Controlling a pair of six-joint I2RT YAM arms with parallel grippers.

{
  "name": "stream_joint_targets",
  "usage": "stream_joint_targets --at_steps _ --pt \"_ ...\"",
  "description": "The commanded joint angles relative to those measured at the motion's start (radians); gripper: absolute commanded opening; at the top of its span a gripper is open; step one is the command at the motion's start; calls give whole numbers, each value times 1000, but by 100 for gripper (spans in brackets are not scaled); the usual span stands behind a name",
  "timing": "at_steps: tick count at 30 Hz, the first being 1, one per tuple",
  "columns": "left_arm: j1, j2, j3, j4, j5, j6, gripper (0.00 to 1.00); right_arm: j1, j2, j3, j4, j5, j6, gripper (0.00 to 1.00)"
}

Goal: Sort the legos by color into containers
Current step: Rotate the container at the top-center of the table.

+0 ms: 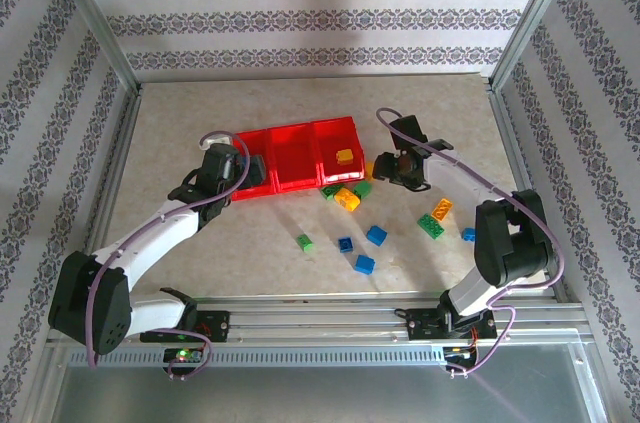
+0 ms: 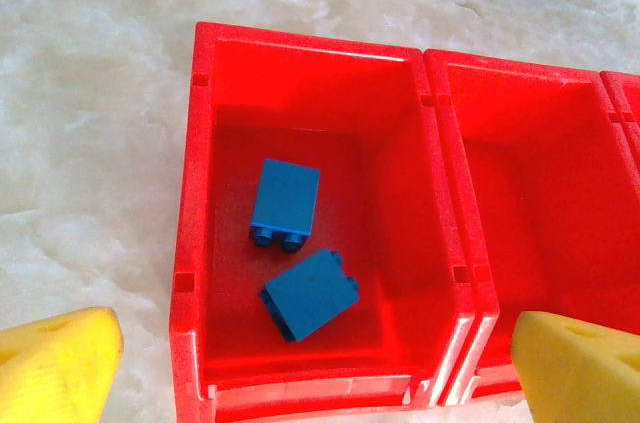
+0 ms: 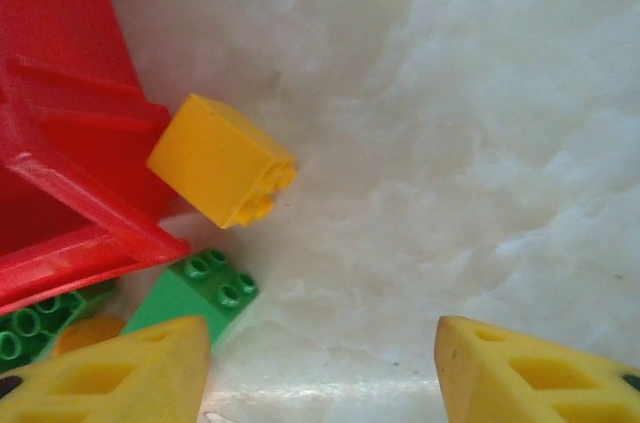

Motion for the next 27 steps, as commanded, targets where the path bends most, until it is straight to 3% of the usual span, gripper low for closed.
stream_joint_targets --at_steps 1,27 --pt "13 10 30 29 11 14 100 -6 42 5 50 -71 2 62" --pt "14 86 54 46 58 8 100 -16 234 123 80 -107 -9 60"
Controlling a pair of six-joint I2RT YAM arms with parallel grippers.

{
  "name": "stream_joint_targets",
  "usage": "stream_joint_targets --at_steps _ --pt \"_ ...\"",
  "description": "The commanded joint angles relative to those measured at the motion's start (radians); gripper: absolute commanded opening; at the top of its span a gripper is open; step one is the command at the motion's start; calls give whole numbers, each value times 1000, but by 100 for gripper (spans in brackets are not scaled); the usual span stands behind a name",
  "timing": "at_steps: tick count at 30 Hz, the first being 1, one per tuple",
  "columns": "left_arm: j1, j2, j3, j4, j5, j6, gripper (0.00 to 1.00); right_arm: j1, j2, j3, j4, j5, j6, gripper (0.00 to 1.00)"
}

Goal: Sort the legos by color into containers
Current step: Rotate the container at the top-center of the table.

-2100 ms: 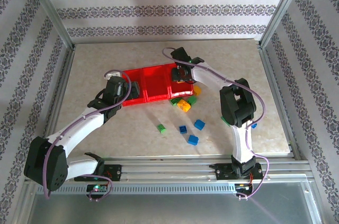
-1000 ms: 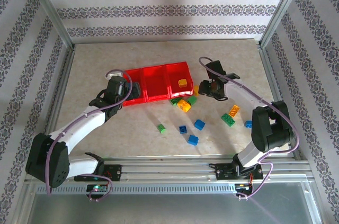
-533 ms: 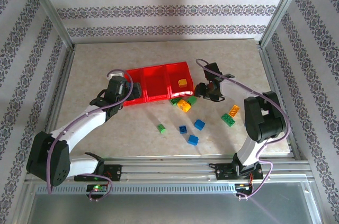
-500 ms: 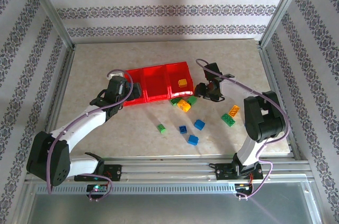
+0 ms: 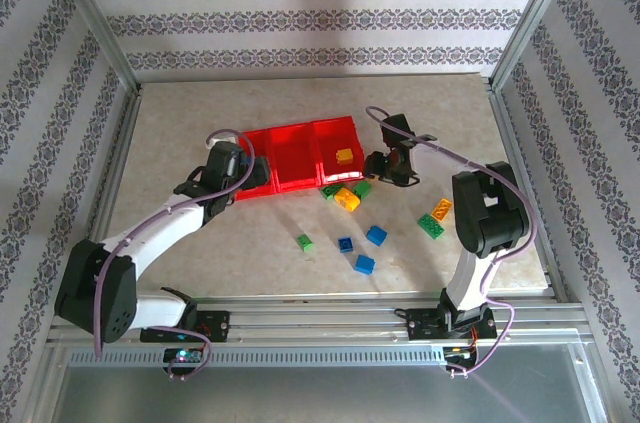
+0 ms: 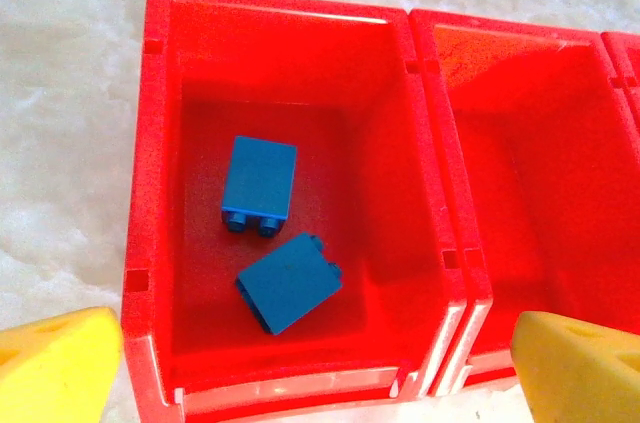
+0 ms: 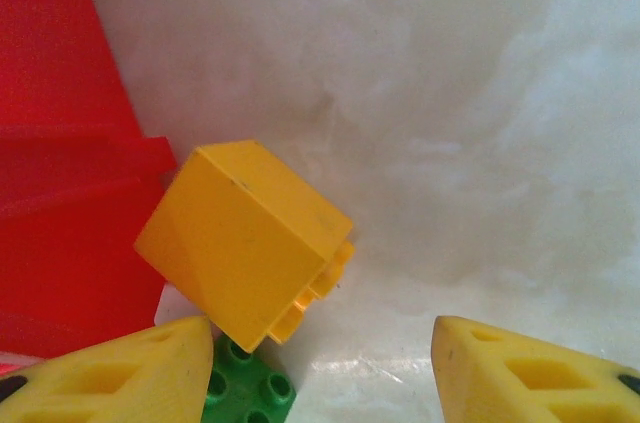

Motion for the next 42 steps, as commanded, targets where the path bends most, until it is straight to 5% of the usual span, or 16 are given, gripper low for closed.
stream_joint_targets --at_steps 1,32,42 --pt "14 21 33 46 5 7 100 0 24 43 4 -12 -1 60" --pt "123 341 220 198 133 40 100 2 31 70 -54 80 4 55" --pt "123 325 239 201 143 23 100 12 -26 28 -92 117 -23 53"
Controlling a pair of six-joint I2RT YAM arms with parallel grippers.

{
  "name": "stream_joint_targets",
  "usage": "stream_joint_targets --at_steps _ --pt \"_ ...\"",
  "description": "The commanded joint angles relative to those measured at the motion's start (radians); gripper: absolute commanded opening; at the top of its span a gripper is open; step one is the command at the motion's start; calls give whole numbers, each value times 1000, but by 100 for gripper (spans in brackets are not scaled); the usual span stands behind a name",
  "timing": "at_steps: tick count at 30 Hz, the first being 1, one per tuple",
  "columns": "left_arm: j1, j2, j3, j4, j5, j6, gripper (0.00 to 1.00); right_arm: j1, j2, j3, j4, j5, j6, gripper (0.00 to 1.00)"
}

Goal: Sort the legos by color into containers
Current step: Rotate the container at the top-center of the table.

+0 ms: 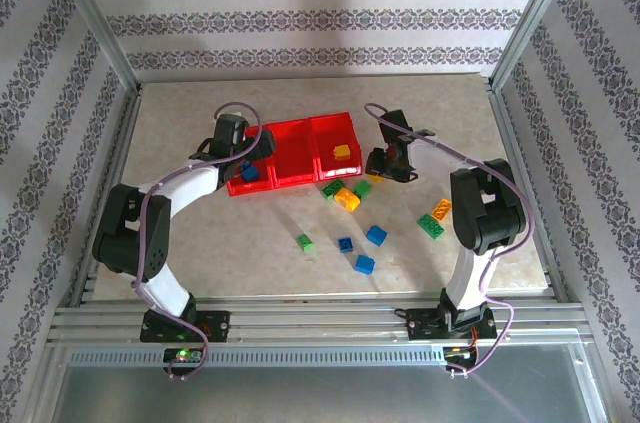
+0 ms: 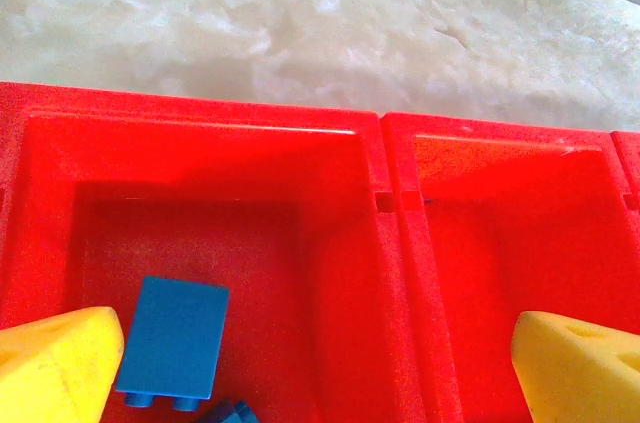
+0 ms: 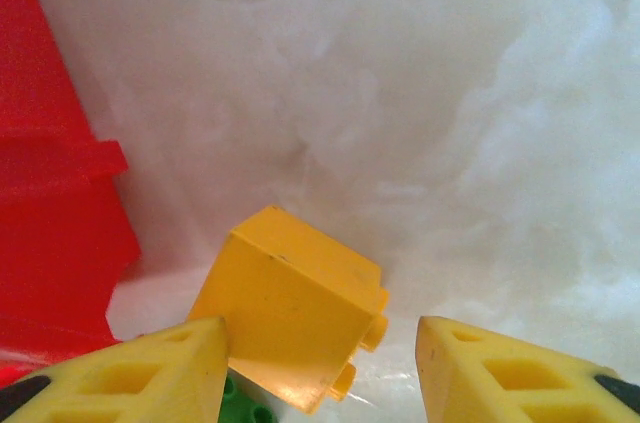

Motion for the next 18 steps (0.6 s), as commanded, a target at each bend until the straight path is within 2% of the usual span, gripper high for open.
stream_joint_targets --at_steps 1,8,18 --pt "12 -33 12 31 5 0 100 12 -51 -23 -47 48 -21 53" --pt "13 -111 -8 4 -8 -2 100 23 -78 -26 -77 72 -59 58" --pt "12 -217 -66 -35 -34 -5 100 55 9 31 -104 68 -85 66"
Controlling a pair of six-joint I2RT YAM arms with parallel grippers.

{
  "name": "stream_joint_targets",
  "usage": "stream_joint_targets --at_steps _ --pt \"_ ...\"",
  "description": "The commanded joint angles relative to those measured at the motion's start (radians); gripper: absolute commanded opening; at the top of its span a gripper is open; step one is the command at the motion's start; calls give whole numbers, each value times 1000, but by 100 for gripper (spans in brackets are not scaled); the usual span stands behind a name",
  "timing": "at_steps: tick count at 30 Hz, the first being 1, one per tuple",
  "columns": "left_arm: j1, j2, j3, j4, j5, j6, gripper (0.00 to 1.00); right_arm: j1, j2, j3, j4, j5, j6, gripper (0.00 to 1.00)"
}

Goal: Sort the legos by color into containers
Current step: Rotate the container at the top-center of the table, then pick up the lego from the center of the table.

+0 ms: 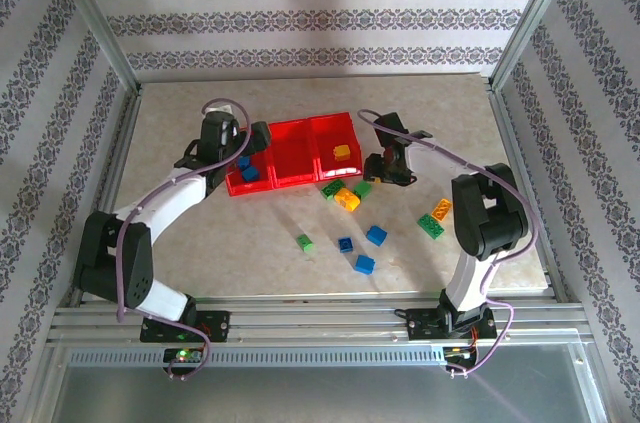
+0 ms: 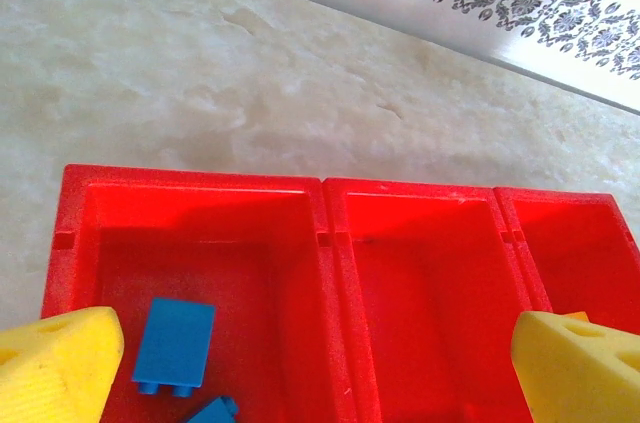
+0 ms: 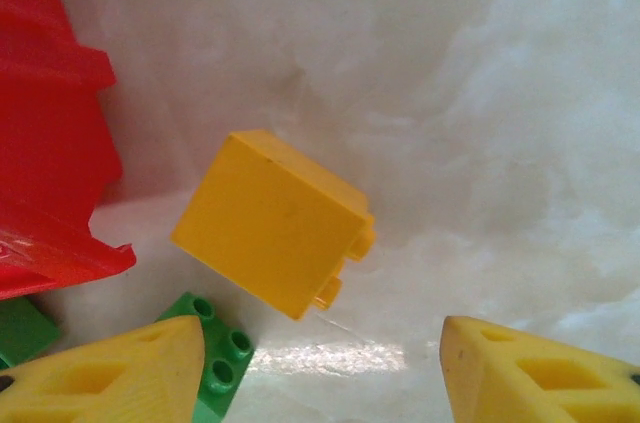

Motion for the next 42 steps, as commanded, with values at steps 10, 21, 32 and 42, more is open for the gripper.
stream_joint_targets --at_steps 10,21,32,42 --pt "12 -79 -48 -64 -27 6 100 -24 111 89 -13 45 -17 67" --pt "13 -98 -54 -78 -21 4 100 -56 144 130 14 61 -10 58" --pt "14 -115 -60 -94 -44 14 100 -63 138 99 28 28 10 35" --pt "20 -139 -72 -116 -65 23 100 -41 15 29 20 61 24 24"
